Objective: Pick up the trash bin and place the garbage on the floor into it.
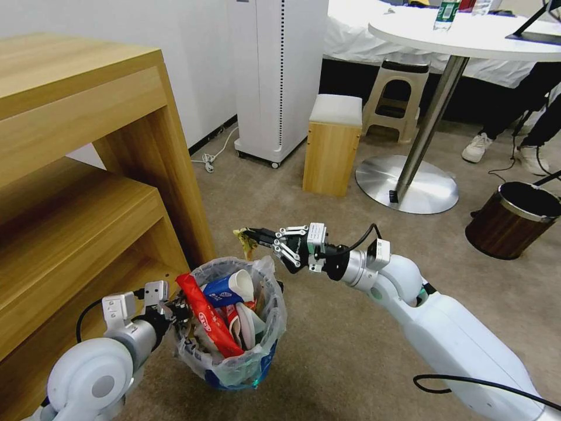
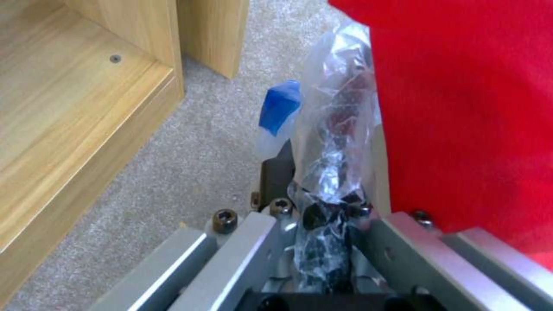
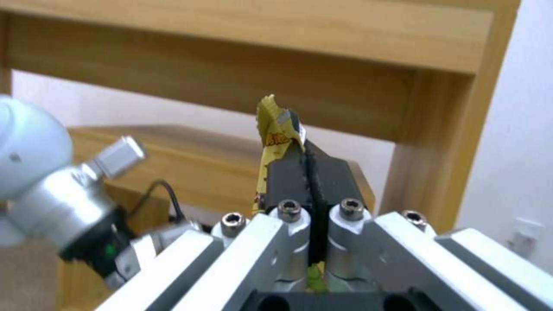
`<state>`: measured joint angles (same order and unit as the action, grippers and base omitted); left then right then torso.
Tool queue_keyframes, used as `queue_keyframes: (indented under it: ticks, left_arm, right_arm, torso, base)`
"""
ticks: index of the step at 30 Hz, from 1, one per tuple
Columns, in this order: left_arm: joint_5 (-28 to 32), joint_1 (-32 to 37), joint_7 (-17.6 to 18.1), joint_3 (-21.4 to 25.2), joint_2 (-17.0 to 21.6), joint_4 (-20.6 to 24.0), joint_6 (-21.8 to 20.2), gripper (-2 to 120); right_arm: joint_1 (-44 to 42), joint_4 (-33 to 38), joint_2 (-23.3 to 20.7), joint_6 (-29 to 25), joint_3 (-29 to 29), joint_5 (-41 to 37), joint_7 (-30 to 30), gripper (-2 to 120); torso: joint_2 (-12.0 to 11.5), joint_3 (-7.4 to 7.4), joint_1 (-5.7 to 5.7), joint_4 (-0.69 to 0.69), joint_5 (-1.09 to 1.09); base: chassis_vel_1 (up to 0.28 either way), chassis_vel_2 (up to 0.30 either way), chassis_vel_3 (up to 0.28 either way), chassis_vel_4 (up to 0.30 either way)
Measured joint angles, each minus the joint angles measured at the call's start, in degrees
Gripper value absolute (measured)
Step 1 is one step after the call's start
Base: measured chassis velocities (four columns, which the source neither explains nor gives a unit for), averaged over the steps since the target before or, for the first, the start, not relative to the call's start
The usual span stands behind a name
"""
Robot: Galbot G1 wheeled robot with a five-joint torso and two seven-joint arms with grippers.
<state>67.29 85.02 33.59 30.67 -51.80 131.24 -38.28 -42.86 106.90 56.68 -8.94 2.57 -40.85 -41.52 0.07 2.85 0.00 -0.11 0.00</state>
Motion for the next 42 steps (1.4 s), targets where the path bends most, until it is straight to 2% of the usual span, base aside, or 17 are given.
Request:
queue_keyframes:
  ticks: [6, 22, 33, 36, 38, 40, 42]
  left_arm:
    - [0.4, -0.2, 0.0, -0.1, 0.0, -0.3, 0.0, 0]
    - [3.1, -0.7, -0.3, -0.1, -0.2, 0.7, -0.1, 0]
    - [3.2, -0.6, -0.8, 0.0, -0.2, 1.1, -0.1, 0]
    - [3.2, -0.5, -0.9, 0.0, -0.3, 1.3, -0.1, 0]
    - [3.2, -0.5, -0.9, 0.0, -0.3, 1.4, -0.1, 0]
    - [3.2, -0.4, -0.9, 0.0, -0.3, 1.7, -0.1, 0]
    - [3.2, -0.4, -0.9, 0.0, -0.2, 1.7, -0.1, 0]
  right_arm:
    - [-0.6, 1.3, 0.0, 0.4, 0.5, -1.7, -0.8, 0]
    - [-4.0, -1.3, 0.3, 0.3, 2.1, 2.8, -5.2, 0]
    - [-4.1, -2.5, 0.5, -0.4, 2.3, 3.7, -6.2, 1]
    - [-4.4, -2.9, 0.5, -1.4, 2.3, 3.4, -6.2, 14]
    - [-4.5, -2.9, 0.5, -1.6, 2.4, 3.2, -6.3, 17]
    - [-4.7, -3.0, 0.4, -2.0, 2.3, 2.5, -7.5, 28]
    - [-4.8, -3.0, 0.3, -2.0, 2.3, 2.4, -7.7, 32]
  torso:
    - [0.0, 0.0, 0.0, 0.0, 0.0]
    - [0.0, 0.0, 0.0, 0.0, 0.0]
    - [0.0, 0.0, 0.0, 0.0, 0.01]
    - [0.0, 0.0, 0.0, 0.0, 0.0]
    - [0.0, 0.0, 0.0, 0.0, 0.0]
    - [0.0, 0.0, 0.0, 0.0, 0.0]
    - [0.0, 0.0, 0.0, 0.0, 0.0]
  base:
    - [0.0, 0.0, 0.0, 0.0]
    - [0.0, 0.0, 0.0, 0.0]
    - [0.0, 0.0, 0.0, 0.0]
    - [0.0, 0.0, 0.0, 0.0]
    - [0.0, 0.0, 0.0, 0.0]
    - [0.0, 0.0, 0.0, 0.0]
    - [0.0, 0.0, 0.0, 0.0]
